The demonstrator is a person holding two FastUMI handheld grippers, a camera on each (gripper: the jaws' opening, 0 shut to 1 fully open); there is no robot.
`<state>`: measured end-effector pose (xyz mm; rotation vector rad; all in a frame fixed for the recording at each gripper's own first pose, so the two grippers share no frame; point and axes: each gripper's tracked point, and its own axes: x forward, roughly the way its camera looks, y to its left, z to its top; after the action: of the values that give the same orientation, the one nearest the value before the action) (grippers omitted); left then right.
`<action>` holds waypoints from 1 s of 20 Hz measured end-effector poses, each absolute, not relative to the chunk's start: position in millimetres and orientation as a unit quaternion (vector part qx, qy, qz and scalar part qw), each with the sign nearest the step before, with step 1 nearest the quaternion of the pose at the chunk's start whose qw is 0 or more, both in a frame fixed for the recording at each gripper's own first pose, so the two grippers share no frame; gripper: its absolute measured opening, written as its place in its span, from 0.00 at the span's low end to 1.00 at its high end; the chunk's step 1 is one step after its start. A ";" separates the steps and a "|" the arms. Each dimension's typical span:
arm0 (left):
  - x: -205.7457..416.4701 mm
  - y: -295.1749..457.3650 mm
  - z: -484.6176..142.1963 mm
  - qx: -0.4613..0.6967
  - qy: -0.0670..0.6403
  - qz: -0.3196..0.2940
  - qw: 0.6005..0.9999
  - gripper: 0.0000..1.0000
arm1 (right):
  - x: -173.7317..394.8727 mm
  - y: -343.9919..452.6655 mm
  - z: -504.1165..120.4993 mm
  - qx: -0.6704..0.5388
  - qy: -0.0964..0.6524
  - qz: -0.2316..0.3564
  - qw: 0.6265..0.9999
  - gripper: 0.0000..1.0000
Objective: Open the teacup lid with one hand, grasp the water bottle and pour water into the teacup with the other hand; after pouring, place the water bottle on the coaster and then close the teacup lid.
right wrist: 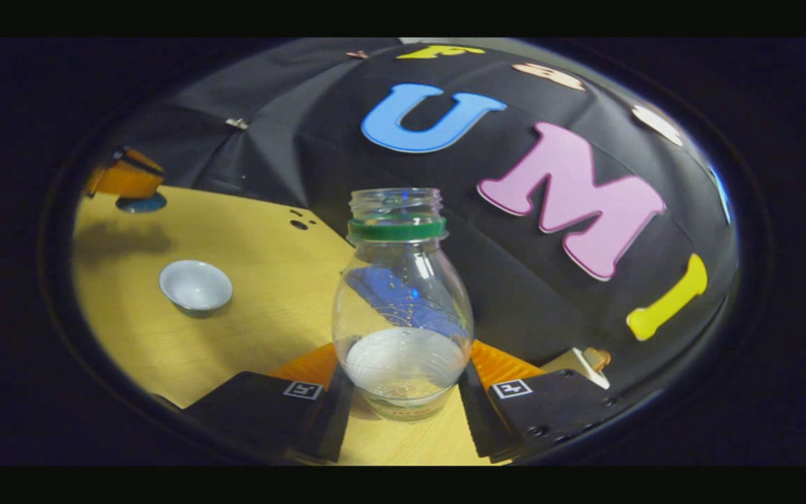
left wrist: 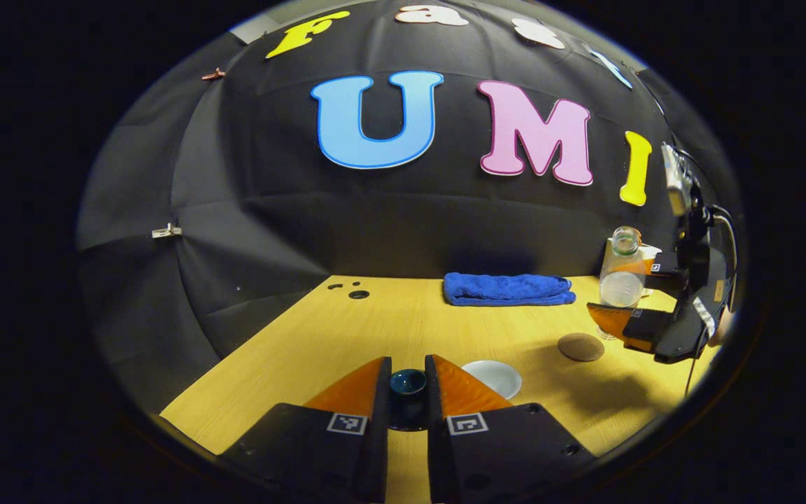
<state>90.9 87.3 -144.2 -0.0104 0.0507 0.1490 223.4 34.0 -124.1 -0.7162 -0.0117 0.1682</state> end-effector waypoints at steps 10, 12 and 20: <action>56.3 135.9 -158.1 -0.014 0.047 0.101 0.994 0.27 | 253.6 80.4 -134.3 -0.489 -0.050 0.116 0.863 0.72; 56.6 138.6 -160.0 -0.016 0.048 0.099 0.994 0.27 | 254.6 81.3 -138.4 -0.509 -0.052 0.121 0.850 0.72; 63.0 138.0 -168.0 -0.019 0.049 0.080 0.995 0.24 | 257.4 80.3 -146.1 -0.587 -0.066 0.123 0.798 0.72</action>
<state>63.0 138.0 -168.0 -0.0388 0.0974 0.1593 257.4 80.3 -146.1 -1.2599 -0.1415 0.2651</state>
